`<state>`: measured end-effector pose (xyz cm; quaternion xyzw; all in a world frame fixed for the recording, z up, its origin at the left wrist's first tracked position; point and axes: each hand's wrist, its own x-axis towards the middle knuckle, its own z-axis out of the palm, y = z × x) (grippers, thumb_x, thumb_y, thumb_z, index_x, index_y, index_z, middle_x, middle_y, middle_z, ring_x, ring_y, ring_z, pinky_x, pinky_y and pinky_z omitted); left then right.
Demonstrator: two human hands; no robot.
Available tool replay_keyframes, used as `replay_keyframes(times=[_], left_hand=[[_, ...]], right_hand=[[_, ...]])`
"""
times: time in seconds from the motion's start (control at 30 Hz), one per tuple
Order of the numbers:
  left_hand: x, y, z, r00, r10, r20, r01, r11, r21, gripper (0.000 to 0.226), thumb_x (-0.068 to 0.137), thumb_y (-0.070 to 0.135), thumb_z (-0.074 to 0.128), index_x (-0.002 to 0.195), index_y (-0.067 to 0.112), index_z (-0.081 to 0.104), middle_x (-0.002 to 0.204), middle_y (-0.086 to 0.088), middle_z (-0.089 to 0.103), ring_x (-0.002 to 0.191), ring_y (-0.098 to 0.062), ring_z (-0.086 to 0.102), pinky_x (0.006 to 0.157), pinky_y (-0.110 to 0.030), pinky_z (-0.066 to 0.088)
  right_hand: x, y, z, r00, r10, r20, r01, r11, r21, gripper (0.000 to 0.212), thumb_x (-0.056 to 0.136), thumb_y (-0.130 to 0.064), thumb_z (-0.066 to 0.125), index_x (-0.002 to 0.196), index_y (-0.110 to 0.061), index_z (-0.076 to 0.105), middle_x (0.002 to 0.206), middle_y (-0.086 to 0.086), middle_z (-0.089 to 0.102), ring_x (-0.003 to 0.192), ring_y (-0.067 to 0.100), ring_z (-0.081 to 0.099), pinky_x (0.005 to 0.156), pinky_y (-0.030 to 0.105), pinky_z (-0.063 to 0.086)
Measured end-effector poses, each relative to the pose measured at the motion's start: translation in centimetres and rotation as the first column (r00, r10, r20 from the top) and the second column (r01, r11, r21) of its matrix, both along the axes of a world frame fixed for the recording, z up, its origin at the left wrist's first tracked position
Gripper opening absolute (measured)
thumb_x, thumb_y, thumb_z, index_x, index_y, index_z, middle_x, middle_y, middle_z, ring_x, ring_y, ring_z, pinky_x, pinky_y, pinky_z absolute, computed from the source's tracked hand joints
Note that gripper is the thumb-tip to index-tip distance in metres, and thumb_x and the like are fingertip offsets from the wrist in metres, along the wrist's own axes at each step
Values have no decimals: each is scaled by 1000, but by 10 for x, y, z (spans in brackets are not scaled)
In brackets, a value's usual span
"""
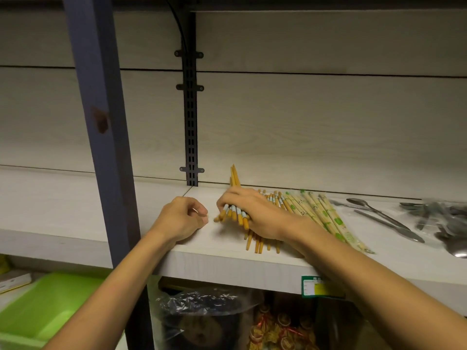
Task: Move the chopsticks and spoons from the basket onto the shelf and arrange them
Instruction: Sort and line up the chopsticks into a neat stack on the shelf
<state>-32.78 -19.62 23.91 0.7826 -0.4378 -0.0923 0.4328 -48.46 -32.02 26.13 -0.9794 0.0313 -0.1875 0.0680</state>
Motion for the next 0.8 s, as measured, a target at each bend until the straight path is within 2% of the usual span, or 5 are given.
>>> replay_keyframes(times=[0.17,0.3,0.47,0.63,0.8], left_hand=[[-3,-4,5,956,13,292,8,997,-71,104,63,50,83,146,31,24,147,-5,34,132,-27,33,103,-41,37],[-5,-12,8,876,-7,483,43,997,-65,124,62,62,77,150,39,-7,162,2,-3,147,-26,3,112,-54,23],[-11,-25,26,877,-147,458,299,912,-281,86,76,49,74,148,36,28,154,6,33,144,-17,26,116,-47,26],[-26,-36,30,843,-317,435,480,809,-340,22,93,27,59,112,39,60,88,15,63,81,-4,58,74,-28,47],[-31,-46,28,812,-365,456,500,838,-220,16,96,41,48,110,36,53,120,8,46,105,5,47,85,-14,37]], right_hand=[[-5,20,20,934,18,357,-176,892,416,47,84,23,40,103,-18,54,105,-3,54,95,14,56,85,25,47],[-18,36,37,905,-62,421,-287,643,710,18,99,-6,47,113,-10,57,115,12,65,105,30,64,83,35,57],[-41,46,58,878,-76,473,-413,383,827,18,99,-18,48,102,-17,66,108,4,71,100,24,69,64,26,55],[-57,34,73,878,-214,428,-411,121,904,11,97,-24,52,96,-23,63,107,10,73,87,29,71,57,27,53],[-68,20,74,891,-241,384,-381,62,923,11,97,-26,50,93,-24,59,111,15,70,82,29,71,56,28,49]])
